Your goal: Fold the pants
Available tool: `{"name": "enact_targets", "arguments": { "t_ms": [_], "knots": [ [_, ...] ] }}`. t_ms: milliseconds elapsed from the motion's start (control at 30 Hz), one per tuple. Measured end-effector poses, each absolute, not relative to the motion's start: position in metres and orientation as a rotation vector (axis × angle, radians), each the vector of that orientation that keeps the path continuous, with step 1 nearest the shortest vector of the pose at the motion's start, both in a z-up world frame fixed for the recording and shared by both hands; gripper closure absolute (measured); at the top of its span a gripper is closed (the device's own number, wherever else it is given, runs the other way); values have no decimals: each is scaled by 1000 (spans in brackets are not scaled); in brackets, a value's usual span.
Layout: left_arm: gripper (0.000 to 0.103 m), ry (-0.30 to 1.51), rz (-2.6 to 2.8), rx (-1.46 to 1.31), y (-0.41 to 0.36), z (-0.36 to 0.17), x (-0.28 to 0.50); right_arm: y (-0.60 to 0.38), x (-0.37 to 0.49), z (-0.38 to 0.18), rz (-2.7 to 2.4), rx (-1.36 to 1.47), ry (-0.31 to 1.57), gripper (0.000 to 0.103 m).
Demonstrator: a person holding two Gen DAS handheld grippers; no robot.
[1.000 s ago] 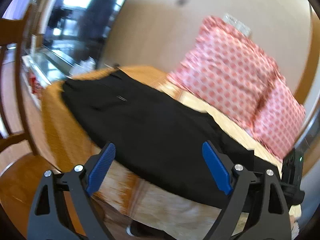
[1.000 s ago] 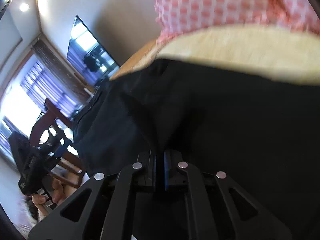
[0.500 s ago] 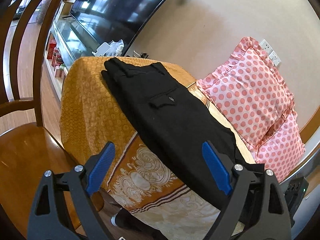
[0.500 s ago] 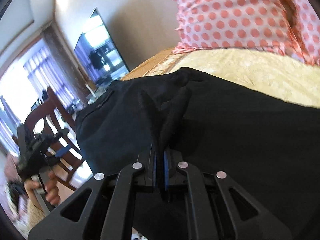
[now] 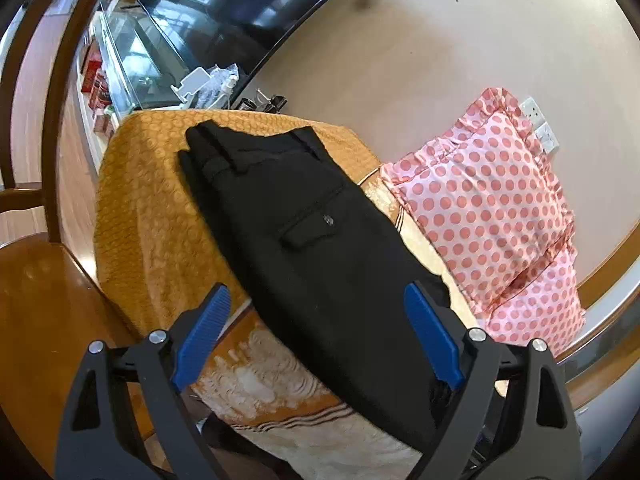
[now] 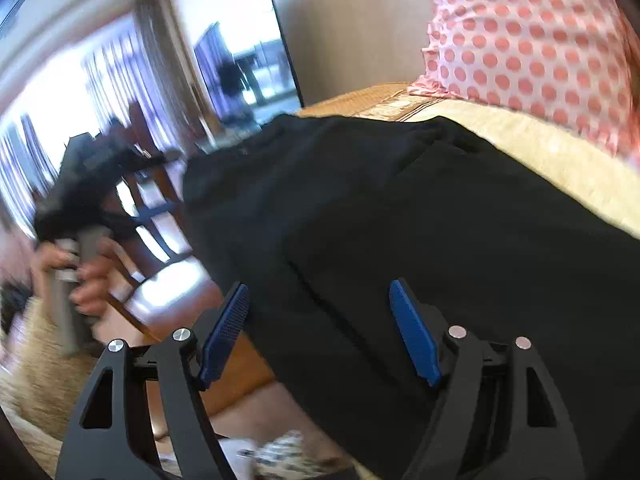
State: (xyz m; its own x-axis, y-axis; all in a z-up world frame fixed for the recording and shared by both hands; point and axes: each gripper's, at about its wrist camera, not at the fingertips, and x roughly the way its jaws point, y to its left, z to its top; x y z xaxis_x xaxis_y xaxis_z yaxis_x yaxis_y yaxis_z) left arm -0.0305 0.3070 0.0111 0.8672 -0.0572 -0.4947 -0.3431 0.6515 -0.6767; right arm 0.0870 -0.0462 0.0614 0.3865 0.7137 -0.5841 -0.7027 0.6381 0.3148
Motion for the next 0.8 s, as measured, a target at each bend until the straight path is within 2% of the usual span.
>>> {"name": "enact_targets", "arguments": {
  "t_ms": [433,600,700,800],
  "knots": [
    [16,619,116,-960,311,2,-6,-66,94,62,873,107,780,28],
    [16,582,66,-893,297,25,-2,-67,98,59,875,117,781,28],
    [16,575,57,-948,304,19,2,-70,98,58,874,121,778,28],
    [21,573,94,-1015,315,4,2,-72,97,59,873,124,774,28]
  ]
}}
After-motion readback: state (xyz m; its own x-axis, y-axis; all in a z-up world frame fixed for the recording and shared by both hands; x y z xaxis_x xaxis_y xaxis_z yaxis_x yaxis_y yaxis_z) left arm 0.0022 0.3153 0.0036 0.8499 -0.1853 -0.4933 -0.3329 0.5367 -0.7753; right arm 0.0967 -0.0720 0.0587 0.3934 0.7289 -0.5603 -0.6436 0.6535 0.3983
